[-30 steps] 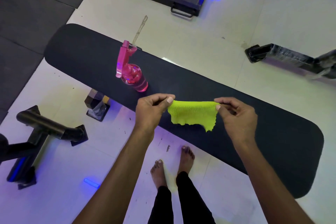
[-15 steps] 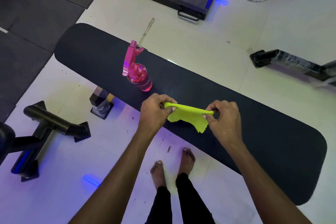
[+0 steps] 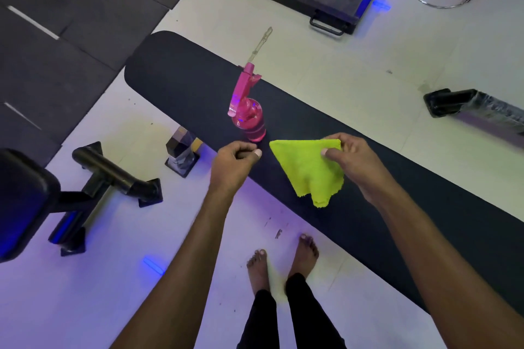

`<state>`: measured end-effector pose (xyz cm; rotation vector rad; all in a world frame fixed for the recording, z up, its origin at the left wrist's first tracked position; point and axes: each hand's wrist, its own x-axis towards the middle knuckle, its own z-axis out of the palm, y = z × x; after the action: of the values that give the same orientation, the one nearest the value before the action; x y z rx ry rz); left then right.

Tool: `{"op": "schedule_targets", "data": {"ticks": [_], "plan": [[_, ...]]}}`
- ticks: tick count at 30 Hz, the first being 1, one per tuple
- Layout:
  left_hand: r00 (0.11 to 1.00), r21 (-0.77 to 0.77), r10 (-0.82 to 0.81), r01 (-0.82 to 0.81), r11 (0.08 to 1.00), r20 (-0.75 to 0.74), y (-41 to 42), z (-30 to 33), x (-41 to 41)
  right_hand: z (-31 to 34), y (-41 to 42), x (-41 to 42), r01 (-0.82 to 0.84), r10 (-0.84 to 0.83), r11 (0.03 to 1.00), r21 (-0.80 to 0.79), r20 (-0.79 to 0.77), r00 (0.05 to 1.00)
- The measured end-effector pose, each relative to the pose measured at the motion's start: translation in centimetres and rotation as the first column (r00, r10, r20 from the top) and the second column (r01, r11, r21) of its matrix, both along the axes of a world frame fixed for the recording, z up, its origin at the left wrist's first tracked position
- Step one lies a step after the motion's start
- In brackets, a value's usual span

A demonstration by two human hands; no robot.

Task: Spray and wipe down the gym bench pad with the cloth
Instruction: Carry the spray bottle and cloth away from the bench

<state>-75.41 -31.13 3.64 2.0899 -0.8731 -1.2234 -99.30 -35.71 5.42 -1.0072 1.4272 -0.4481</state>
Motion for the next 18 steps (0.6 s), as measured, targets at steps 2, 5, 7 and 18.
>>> {"op": "schedule_targets", "data": {"ticks": [2,5,7,18], "plan": [[0.96,0.059,-0.034,0.018,0.998,0.277,0.2,-0.3,1.3,-0.6,-0.6,0.7,-0.02,0.018,0.999,-0.033,-0.045,0.999],[0.956,-0.092,-0.07,0.099,0.991,0.284,-0.8,-0.3,3.3,-1.1,-1.5,1.6,-0.023,0.018,0.998,-0.057,-0.086,0.996],[0.969,-0.169,-0.135,0.171,0.971,0.207,-2.3,0.0,3.9,-1.1,-2.1,2.0,-0.013,0.007,0.998,-0.064,-0.091,0.996],[0.984,-0.489,-0.175,0.171,0.855,0.038,-7.8,1.1,1.6,0.7,-3.8,3.6,0.092,-0.097,0.994,-0.057,-0.084,0.992]]}}
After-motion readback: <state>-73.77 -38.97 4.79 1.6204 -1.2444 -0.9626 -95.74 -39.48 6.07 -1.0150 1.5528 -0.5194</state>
